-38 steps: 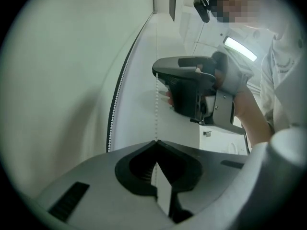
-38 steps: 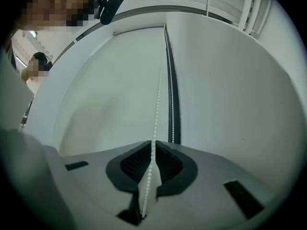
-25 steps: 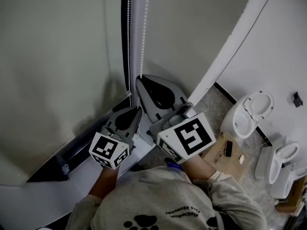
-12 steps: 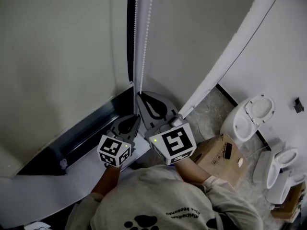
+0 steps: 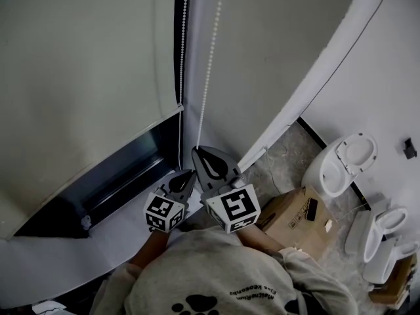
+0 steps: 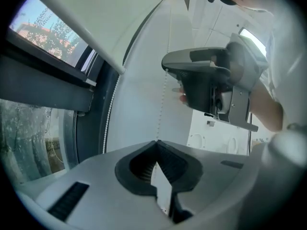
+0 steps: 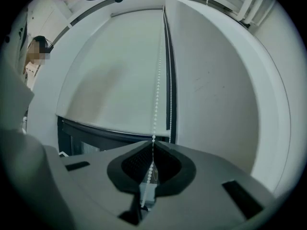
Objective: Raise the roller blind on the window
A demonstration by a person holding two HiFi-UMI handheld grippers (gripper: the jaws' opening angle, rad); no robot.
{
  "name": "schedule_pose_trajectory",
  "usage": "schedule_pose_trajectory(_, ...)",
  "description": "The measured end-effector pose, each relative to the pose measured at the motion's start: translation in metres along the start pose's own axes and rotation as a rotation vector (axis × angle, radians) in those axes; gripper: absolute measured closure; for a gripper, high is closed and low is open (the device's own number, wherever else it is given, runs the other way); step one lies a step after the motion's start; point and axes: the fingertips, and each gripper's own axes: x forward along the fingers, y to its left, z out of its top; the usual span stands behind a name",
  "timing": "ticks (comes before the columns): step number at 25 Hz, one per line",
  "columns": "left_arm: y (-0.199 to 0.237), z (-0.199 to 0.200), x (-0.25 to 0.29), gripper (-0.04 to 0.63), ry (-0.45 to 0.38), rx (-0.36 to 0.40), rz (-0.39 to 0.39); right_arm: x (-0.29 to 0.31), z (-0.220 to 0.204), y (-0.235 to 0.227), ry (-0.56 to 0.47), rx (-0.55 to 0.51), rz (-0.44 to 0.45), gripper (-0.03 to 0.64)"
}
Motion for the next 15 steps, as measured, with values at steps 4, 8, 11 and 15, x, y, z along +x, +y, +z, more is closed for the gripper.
schedule_pose_trajectory(4,0.004,-0.025,-0.001,0.586,0.019,-0.002,0.029,0.0,-0.024,0.002,0.022,0.012,0.012,0.604)
schedule_pose_trajectory(8,0.006,-0.04,-0.002,0.586,0.007,0.001,0.05,-0.004,-0.035,0.008,0.012,0.008,0.026,0.604)
schedule_pose_trajectory(11,0.002,-0.04,-0.002,0.586,-0.033,-0.02,0.023,-0.007,-0.035,0.008,0.006,-0.008,0.034,0.604)
schedule_pose_trajectory(15,-0.003,-0.031,-0.006,0.564,-0.072,-0.02,0.014,-0.009,-0.035,0.006,-0.017,-0.003,0.053,0.606)
